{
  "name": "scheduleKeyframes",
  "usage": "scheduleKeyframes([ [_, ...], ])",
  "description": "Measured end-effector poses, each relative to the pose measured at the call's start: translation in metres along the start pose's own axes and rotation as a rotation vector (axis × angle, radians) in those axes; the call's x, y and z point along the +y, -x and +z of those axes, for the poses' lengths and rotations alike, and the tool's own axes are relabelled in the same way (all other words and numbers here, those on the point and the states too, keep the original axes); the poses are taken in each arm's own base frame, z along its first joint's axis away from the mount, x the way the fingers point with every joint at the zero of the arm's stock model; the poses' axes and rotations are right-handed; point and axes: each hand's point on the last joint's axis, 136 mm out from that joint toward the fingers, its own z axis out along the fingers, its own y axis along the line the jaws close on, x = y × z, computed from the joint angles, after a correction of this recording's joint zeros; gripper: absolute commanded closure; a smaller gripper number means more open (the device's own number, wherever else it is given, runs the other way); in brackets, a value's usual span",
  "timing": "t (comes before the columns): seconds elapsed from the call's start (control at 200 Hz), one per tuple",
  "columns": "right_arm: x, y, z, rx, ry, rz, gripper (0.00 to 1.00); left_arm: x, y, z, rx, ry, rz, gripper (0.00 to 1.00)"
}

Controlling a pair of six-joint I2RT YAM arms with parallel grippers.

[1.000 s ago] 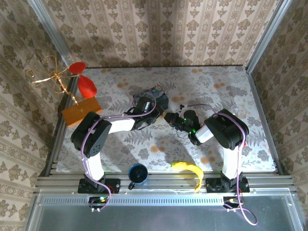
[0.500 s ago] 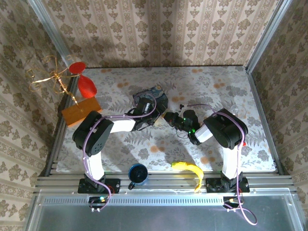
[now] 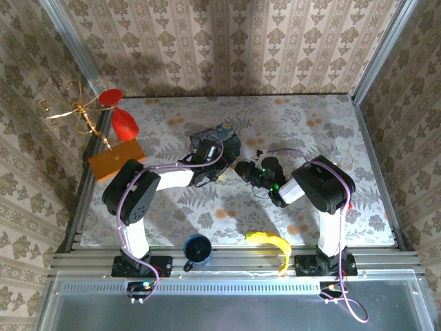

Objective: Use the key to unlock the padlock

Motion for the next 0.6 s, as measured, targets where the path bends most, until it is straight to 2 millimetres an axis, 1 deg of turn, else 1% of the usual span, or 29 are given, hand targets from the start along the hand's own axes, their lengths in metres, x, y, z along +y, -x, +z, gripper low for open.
scheduleKeyframes([
  [0.1,0.001,0.001,0.001,0.0,0.001,-0.006,1.0,-0.002,0.003,-0.001,-0.005,0.012,0.01,0.33],
  [0.195,0.002,0.001,0.001,-0.001,0.002,-0.006,1.0,-0.005,0.006,-0.001,-0.011,0.001,0.017,0.39],
  [0.275,0.002,0.001,0.001,-0.001,0.002,-0.003,1.0,-0.006,0.007,0.002,-0.015,-0.009,0.018,0.46],
  [0.4,0.002,0.001,0.001,-0.001,0.002,0.001,1.0,-0.005,0.007,0.008,-0.017,-0.013,0.027,0.52],
  [0.6,0.003,0.001,0.002,0.0,0.006,0.005,1.0,-0.012,0.011,0.008,-0.036,-0.043,0.042,0.69],
])
